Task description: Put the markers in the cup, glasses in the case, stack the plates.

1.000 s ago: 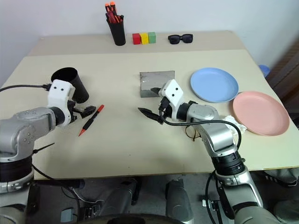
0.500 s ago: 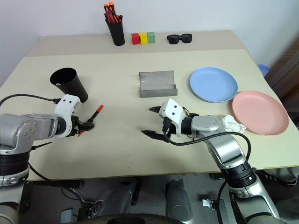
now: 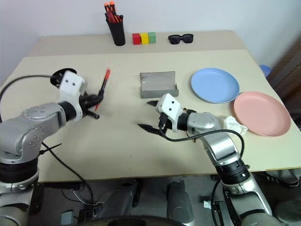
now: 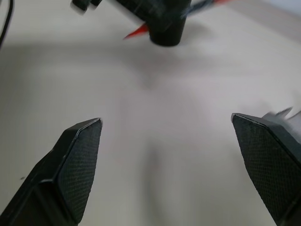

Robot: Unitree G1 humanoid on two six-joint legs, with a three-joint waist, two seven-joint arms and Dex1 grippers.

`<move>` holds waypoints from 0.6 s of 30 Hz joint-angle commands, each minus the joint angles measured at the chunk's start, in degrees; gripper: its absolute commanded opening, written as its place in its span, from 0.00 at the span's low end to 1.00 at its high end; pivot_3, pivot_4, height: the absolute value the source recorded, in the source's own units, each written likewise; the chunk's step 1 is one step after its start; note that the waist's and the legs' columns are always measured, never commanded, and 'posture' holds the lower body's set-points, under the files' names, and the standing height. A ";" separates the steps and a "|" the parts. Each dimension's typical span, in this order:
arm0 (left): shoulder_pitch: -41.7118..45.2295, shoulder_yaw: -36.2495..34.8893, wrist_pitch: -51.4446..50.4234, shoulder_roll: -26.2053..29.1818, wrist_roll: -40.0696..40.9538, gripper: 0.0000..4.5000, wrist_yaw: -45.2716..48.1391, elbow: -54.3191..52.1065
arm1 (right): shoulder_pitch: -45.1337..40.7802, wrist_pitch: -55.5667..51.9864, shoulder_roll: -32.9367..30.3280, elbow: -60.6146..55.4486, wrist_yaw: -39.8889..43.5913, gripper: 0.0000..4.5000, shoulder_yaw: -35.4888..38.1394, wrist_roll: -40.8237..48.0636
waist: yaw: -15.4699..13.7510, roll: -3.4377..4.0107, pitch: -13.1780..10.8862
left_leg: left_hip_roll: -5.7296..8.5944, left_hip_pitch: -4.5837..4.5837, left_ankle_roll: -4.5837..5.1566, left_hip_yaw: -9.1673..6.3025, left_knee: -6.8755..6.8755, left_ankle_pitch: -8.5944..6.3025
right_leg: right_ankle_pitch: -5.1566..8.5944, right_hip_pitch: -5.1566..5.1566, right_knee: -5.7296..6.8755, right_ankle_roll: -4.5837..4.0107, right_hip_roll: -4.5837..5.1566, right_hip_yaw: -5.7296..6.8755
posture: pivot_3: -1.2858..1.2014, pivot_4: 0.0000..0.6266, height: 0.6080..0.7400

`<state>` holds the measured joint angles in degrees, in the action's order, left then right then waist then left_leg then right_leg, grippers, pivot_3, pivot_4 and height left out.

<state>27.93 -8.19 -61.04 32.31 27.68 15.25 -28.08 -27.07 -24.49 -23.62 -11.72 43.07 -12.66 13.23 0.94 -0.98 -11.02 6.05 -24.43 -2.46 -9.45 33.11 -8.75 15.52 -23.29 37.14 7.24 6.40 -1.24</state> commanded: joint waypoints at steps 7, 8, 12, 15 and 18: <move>7.15 -6.67 36.04 -4.44 -20.65 0.01 -18.34 19.03 | -7.77 6.69 14.65 4.18 -12.89 1.00 2.97 -1.54 | -0.09 0.00 0.01 | 0.01 -0.02 -0.02 -0.03 -0.01 0.03 | -0.06 -0.06 0.03 0.08 -0.04 -0.01 | 0.52 0.24 1.00; 7.27 -7.16 39.20 -5.20 -21.36 0.01 -19.32 21.17 | -7.98 6.82 15.24 4.19 -12.50 1.00 2.81 -1.17 | -0.13 0.02 0.01 | 0.04 -0.01 -0.01 -0.06 -0.01 0.03 | -0.07 -0.04 0.03 0.09 -0.01 -0.01 | 0.52 0.24 1.00; 7.12 -7.56 48.50 -7.30 -23.17 0.01 -20.64 27.20 | -8.05 7.22 15.98 4.02 -11.17 1.00 2.06 -0.77 | -0.42 -0.06 0.05 | 0.13 -0.02 -0.01 -0.06 0.03 0.03 | -0.10 0.03 0.03 0.15 0.00 0.11 | 0.52 0.24 1.00; 6.79 -7.01 52.93 -7.89 -24.12 0.01 -20.19 31.45 | -7.83 7.06 16.20 3.86 -10.71 1.00 1.85 -0.61 | -0.13 -0.06 0.06 | 0.13 -0.02 -0.01 -0.04 0.04 0.03 | -0.11 0.04 0.05 0.16 0.00 0.10 | 0.52 0.24 1.00; 6.57 -6.97 56.98 -9.07 -24.10 0.01 -19.92 35.09 | -7.40 6.84 16.44 3.46 -10.51 1.00 1.62 -0.54 | 0.07 -0.06 0.06 | 0.11 0.00 -0.02 -0.04 0.03 0.04 | -0.11 0.02 0.09 0.16 -0.02 0.10 | 0.52 0.24 1.00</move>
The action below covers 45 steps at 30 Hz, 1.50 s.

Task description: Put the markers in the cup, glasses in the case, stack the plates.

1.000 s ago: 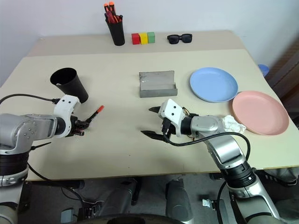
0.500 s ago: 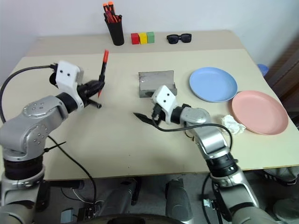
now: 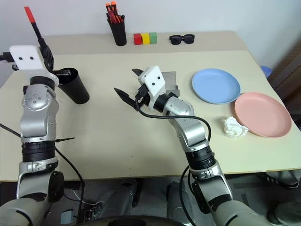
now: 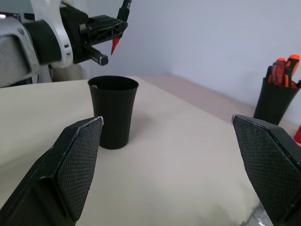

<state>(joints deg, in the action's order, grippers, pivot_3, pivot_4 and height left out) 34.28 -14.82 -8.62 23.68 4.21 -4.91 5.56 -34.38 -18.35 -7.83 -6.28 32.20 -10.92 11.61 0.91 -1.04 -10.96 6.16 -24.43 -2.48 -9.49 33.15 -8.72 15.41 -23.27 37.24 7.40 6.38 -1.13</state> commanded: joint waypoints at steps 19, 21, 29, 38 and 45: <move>-7.42 -0.94 8.41 -3.65 -2.33 0.01 -1.56 -0.38 | 0.89 0.39 0.56 -2.58 0.62 1.00 -0.23 1.35 | 0.16 0.00 0.00 | -0.01 0.00 0.00 0.00 0.00 0.00 | 0.00 -0.03 0.05 0.00 0.00 -0.01 | 0.52 0.24 1.00; -7.59 -1.10 8.87 -4.03 -2.33 0.01 -1.87 0.24 | 0.78 0.46 0.62 -2.47 0.78 1.00 -0.30 1.47 | 0.16 0.00 0.00 | -0.01 0.00 0.00 0.00 0.00 0.00 | 0.00 -0.03 0.05 0.00 0.00 -0.01 | 0.52 0.24 1.00; -7.93 -1.28 9.63 -4.68 -2.90 0.54 -2.63 1.99 | 1.09 0.20 0.51 -2.84 1.00 1.00 -0.29 1.53 | 0.18 0.00 0.00 | -0.01 0.00 0.00 0.00 0.00 0.00 | 0.00 -0.03 0.05 0.00 -0.01 -0.01 | 0.52 0.24 1.00; -7.69 -1.61 10.99 -5.31 -1.90 0.88 -2.72 2.56 | 1.56 -0.08 0.40 -3.42 0.88 1.00 -0.36 1.59 | 0.17 -0.01 0.00 | -0.01 0.00 0.00 0.00 0.00 0.00 | 0.00 -0.03 0.05 0.00 -0.01 -0.01 | 0.52 0.24 1.00; -0.73 3.46 4.91 -4.82 7.80 0.88 10.60 -7.56 | 1.07 -2.56 -3.56 -6.08 2.02 1.00 2.54 3.07 | -0.31 -0.03 0.01 | 0.01 -0.05 0.00 -0.06 0.07 0.00 | 0.00 0.03 0.01 0.00 -0.01 0.06 | 0.52 0.24 1.00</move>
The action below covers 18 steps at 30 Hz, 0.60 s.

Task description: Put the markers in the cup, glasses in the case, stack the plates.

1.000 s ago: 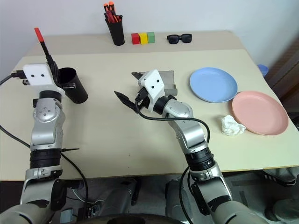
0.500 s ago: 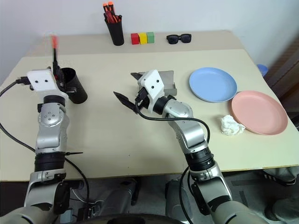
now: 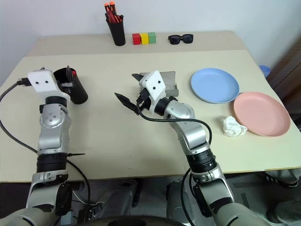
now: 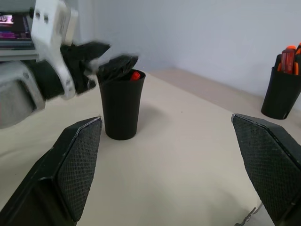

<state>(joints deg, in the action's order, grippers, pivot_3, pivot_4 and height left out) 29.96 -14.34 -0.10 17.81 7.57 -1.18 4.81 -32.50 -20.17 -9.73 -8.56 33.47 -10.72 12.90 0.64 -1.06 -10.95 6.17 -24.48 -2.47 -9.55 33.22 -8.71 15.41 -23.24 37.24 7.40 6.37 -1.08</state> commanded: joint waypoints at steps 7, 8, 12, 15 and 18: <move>8.08 15.70 -23.60 6.29 6.90 1.00 24.39 -7.07 | 2.81 -4.77 -11.85 -8.67 5.47 1.00 5.13 3.65 | 0.57 0.03 0.02 | 0.00 0.08 0.02 0.05 -0.02 0.00 | 0.01 0.07 0.00 0.01 -0.04 -0.01 | 0.52 0.24 1.00; 9.32 17.96 -24.69 6.68 6.81 1.00 27.66 -5.56 | 4.07 -5.86 -14.12 -9.99 6.91 1.00 5.81 4.51 | 0.54 0.04 0.02 | -0.01 0.08 0.02 0.07 -0.02 0.00 | 0.01 0.05 0.01 0.01 -0.05 -0.03 | 0.52 0.24 1.00; 15.37 26.00 -24.68 5.97 4.96 1.00 40.15 5.31 | 10.05 -9.12 -22.59 -14.12 11.88 1.00 8.60 7.34 | 0.17 0.03 0.00 | -0.01 0.03 0.03 0.05 -0.01 -0.01 | 0.02 0.08 -0.03 0.01 -0.07 -0.01 | 0.52 0.24 1.00; 21.09 29.80 -20.79 3.72 1.31 1.00 44.95 17.57 | 13.65 -9.01 -25.83 -15.16 12.37 1.00 10.25 7.26 | 0.19 0.02 0.00 | -0.02 0.03 0.05 0.08 0.02 -0.02 | 0.02 0.10 -0.06 0.01 -0.04 0.00 | 0.52 0.24 1.00; 25.37 31.03 -16.36 1.18 -0.92 1.00 47.83 27.14 | 15.46 -9.21 -26.63 -15.78 11.28 1.00 11.39 7.19 | 0.37 0.00 -0.01 | -0.06 0.03 0.07 0.16 0.01 -0.03 | 0.03 0.06 -0.09 0.02 -0.01 -0.01 | 0.52 0.24 1.00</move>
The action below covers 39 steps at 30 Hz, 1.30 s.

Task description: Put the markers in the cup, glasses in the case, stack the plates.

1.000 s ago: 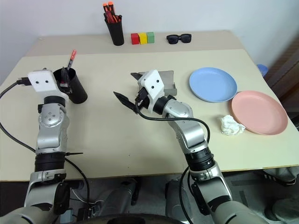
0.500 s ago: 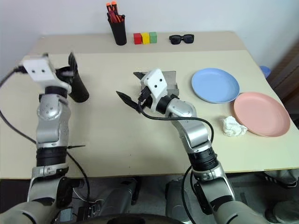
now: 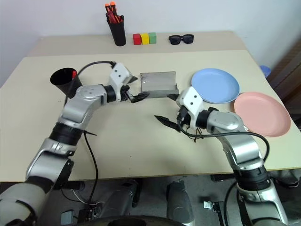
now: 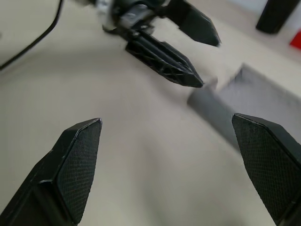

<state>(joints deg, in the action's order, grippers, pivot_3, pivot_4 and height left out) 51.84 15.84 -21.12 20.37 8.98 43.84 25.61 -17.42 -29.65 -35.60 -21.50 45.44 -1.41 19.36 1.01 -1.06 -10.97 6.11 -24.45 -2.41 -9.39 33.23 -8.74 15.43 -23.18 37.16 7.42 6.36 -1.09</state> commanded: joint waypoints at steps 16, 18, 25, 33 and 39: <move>16.39 0.19 18.27 -9.38 -12.02 0.69 5.44 39.14 | 8.01 -2.73 -0.97 -9.67 -7.46 1.00 4.73 0.97 | -0.19 -0.07 -0.04 | 0.08 -0.07 0.12 0.02 0.06 -0.07 | 0.05 0.01 -0.01 0.12 0.12 0.04 | 0.52 0.24 1.00; 16.39 -0.62 18.66 -9.51 -12.20 0.47 5.42 39.58 | 8.07 -2.96 -1.08 -9.51 -7.57 1.00 5.06 1.08 | -0.24 -0.07 -0.04 | 0.08 -0.07 0.12 0.02 0.07 -0.07 | 0.05 0.01 -0.01 0.12 0.12 0.04 | 0.52 0.24 1.00; 14.45 -2.45 22.30 -7.94 -12.39 0.01 7.04 37.31 | 7.83 -2.69 -0.76 -7.10 -7.92 1.00 6.06 0.77 | -0.13 -0.09 -0.05 | 0.09 -0.07 0.12 0.01 0.10 -0.07 | 0.04 0.03 0.01 0.13 0.12 0.05 | 0.52 0.24 1.00; 3.43 -3.88 22.30 2.12 -7.81 0.01 22.78 16.32 | 6.26 -1.73 0.55 -2.64 -10.63 1.00 7.16 0.28 | 0.37 -0.07 -0.05 | 0.07 -0.06 0.12 0.02 0.07 -0.07 | 0.04 -0.02 0.06 0.11 0.11 0.01 | 0.52 0.24 1.00; -9.33 -4.68 10.94 12.82 -1.97 0.01 32.21 -8.48 | 6.04 -1.46 0.39 -2.09 -10.31 1.00 6.85 0.24 | 0.52 -0.04 -0.04 | 0.05 -0.04 0.11 -0.18 0.03 -0.06 | 0.03 -0.02 0.09 0.07 0.10 -0.04 | 0.52 0.24 1.00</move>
<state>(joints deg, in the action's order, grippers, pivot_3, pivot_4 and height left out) 42.15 12.48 -7.85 32.59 4.32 74.66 23.08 -10.83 -32.10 -35.23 -22.37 35.12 4.74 19.36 1.53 -1.10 -11.01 6.16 -24.49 -2.30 -9.58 33.30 -8.80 15.46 -23.18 37.24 7.49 6.46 -1.12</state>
